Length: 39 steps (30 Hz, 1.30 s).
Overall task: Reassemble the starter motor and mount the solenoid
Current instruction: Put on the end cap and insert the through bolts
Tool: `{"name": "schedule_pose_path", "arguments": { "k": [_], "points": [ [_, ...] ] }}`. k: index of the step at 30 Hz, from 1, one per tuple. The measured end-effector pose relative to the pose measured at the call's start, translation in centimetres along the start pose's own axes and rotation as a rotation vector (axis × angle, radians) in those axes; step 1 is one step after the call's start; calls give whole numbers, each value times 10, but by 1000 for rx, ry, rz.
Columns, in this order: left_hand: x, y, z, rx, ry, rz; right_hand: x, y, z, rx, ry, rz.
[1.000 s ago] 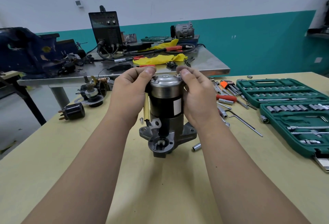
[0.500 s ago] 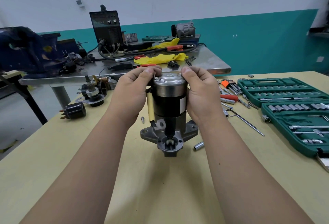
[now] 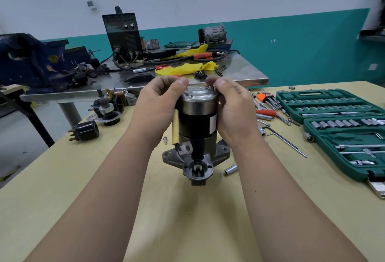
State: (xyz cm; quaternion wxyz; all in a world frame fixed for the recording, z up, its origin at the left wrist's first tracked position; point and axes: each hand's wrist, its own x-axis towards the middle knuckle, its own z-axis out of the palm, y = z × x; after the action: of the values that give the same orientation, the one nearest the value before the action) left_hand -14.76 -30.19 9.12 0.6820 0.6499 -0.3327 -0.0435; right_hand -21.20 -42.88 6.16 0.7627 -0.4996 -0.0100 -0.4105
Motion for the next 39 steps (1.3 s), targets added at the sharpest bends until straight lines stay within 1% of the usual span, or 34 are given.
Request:
{"name": "schedule_pose_path", "arguments": {
  "k": [4,7,10,14,18,21,25,29,31,34,36,39],
  "points": [
    [2,-3,-2,4,47,27,0,1,1,-26,45,1],
    [6,-1,-4,58,0,22,1,1,1,21,49,5],
    [8,-2,-4,90,-7,14,1,1,0,72,45,11],
    [8,-2,-7,62,7,-6,-1,2,2,-14,90,-8],
    [9,1,-13,105,-51,-7,-2,2,3,-26,57,1],
    [7,0,-14,131,-37,-1,-2,0,4,-19,46,1],
    [6,-3,-15,86,0,14,-3,2,5,-88,66,-27],
    [7,-1,-19,100,-72,21,-3,3,4,-50,46,-16],
    [7,-3,-19,107,-78,26,-2,2,3,-76,36,-28],
    [3,-6,-18,10,-73,23,2,1,-1,-150,13,-21],
    [4,-5,-19,-22,-105,32,5,1,-5,-118,29,-5],
    [9,0,-19,100,-117,64,7,3,-6,63,23,34]
  ]
}}
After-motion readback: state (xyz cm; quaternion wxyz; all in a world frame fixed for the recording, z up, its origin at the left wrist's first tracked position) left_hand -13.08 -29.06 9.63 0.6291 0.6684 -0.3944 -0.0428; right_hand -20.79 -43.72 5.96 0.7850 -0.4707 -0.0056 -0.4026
